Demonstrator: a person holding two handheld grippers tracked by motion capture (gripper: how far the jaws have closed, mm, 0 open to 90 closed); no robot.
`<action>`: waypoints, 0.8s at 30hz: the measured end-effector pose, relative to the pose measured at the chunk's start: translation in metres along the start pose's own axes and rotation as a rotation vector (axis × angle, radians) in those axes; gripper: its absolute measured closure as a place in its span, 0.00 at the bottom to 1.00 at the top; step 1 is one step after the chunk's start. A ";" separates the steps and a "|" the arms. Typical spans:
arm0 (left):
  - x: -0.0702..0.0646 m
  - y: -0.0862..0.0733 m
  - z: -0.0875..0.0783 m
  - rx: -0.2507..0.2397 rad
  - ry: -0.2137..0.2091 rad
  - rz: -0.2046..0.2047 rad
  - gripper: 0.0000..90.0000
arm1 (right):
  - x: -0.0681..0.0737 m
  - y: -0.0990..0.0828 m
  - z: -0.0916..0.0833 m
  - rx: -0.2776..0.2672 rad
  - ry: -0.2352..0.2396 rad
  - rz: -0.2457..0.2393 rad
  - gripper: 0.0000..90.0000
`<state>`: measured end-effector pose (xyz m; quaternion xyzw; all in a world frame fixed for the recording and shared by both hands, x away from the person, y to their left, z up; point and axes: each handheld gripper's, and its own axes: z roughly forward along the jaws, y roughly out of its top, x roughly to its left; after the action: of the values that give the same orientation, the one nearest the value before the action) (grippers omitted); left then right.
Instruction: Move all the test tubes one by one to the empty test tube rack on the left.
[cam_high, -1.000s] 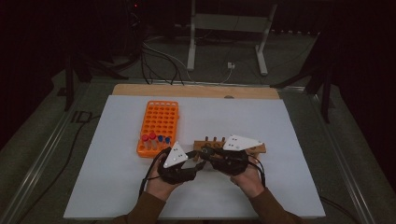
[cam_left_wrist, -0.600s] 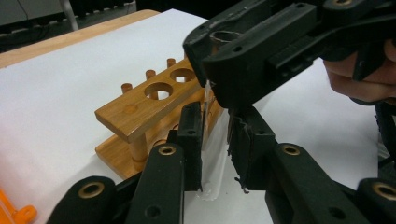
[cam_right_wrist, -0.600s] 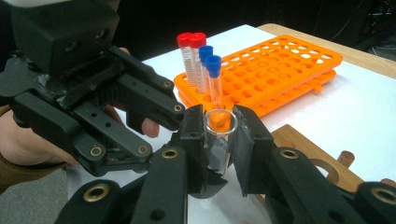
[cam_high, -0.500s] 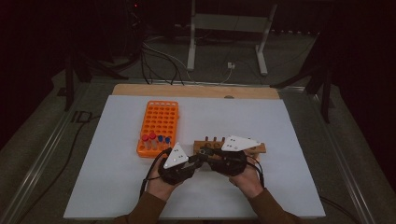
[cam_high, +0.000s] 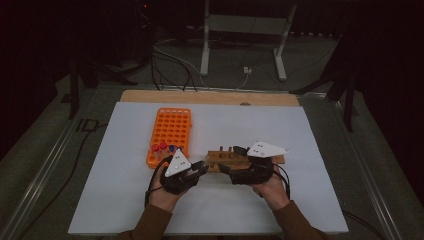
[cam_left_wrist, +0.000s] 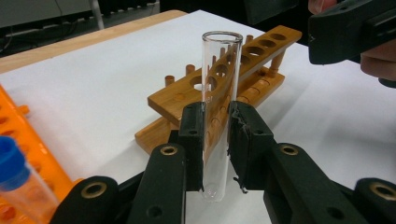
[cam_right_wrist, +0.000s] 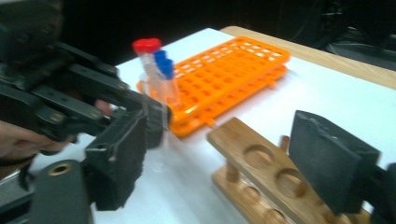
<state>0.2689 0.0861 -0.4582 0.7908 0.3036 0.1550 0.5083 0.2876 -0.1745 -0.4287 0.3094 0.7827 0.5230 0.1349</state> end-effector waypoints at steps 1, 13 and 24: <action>0.001 0.000 -0.001 -0.003 0.003 0.001 0.85 | -0.002 -0.001 -0.001 0.003 -0.018 0.002 0.17; 0.014 0.002 -0.021 -0.039 0.054 -0.010 0.85 | -0.020 -0.013 -0.012 0.009 -0.160 -0.004 0.02; 0.032 -0.001 -0.050 -0.082 0.125 -0.038 0.85 | -0.036 -0.019 -0.037 -0.036 -0.220 0.035 0.00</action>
<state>0.2657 0.1425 -0.4392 0.7522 0.3431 0.2065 0.5232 0.2892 -0.2290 -0.4349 0.3762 0.7479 0.5023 0.2164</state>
